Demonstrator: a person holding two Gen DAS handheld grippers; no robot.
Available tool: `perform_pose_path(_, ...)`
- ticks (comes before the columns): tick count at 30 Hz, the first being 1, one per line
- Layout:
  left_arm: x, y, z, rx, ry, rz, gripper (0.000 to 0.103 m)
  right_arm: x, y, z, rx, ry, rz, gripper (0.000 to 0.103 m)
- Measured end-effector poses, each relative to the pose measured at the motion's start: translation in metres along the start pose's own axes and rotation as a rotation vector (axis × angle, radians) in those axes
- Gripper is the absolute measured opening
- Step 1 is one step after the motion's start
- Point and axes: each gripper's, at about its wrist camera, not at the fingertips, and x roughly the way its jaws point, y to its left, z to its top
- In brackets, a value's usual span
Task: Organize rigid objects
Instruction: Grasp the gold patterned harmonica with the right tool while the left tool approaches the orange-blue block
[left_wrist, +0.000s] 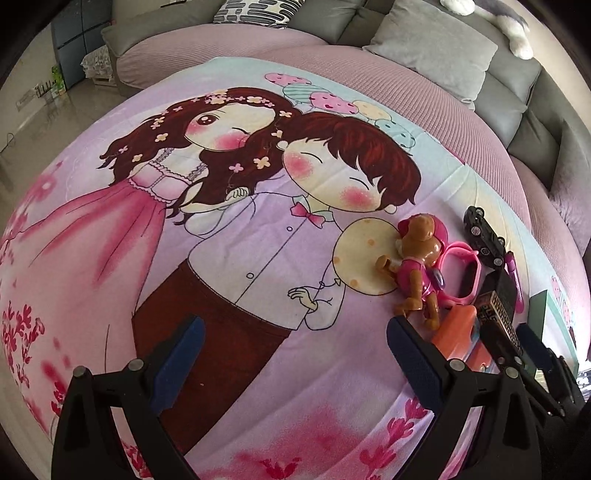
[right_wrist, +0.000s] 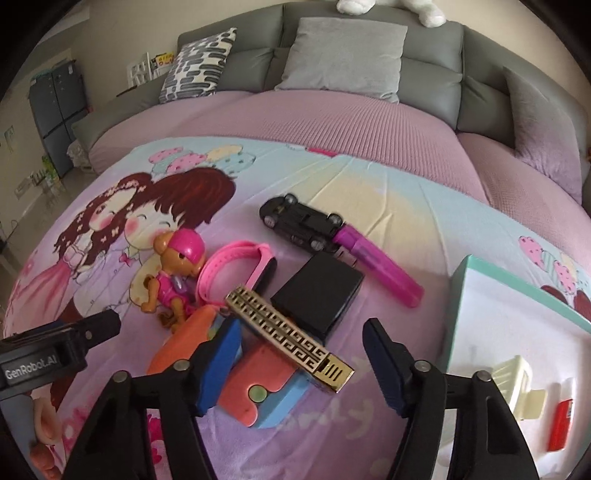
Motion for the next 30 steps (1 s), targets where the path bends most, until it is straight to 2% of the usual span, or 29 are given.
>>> perform_pose_path(3, 0.003, -0.002, 0.001, 0.007, 0.006, -0.006, 0.099, 0.000, 0.000, -0.003, 0.021, 0.020, 0.022, 0.051)
perform_pose_path(7, 0.005, -0.003, 0.001, 0.012, 0.011, -0.003, 0.099, -0.007, 0.002, -0.009, 0.032, 0.047, 0.063, 0.044)
perform_pose_path(10, 0.006, -0.002, 0.001, 0.009, 0.014, -0.007, 0.099, -0.011, 0.007, -0.011, 0.019, 0.071, 0.084, 0.043)
perform_pose_path(14, 0.008, -0.003, 0.001, 0.015, 0.018, -0.010, 0.099, -0.013, 0.012, -0.009, 0.010, 0.049, 0.083, 0.043)
perform_pose_path(18, 0.009, -0.005, 0.001, 0.023, 0.022, -0.016, 0.099, -0.009, 0.009, -0.005, 0.038, 0.036, 0.068, 0.034)
perform_pose_path(26, 0.008, -0.015, 0.001, 0.044, 0.025, -0.037, 0.099, -0.008, 0.006, -0.006, 0.053, 0.020, 0.051, 0.025)
perform_pose_path(28, 0.007, -0.016, 0.002, 0.047, 0.026, -0.040, 0.099, -0.009, 0.002, -0.008, 0.083, 0.021, 0.065, 0.017)
perform_pose_path(30, 0.007, -0.018, 0.002, 0.054, 0.029, -0.045, 0.099, -0.012, -0.002, -0.012, 0.109, 0.024, 0.069, 0.017)
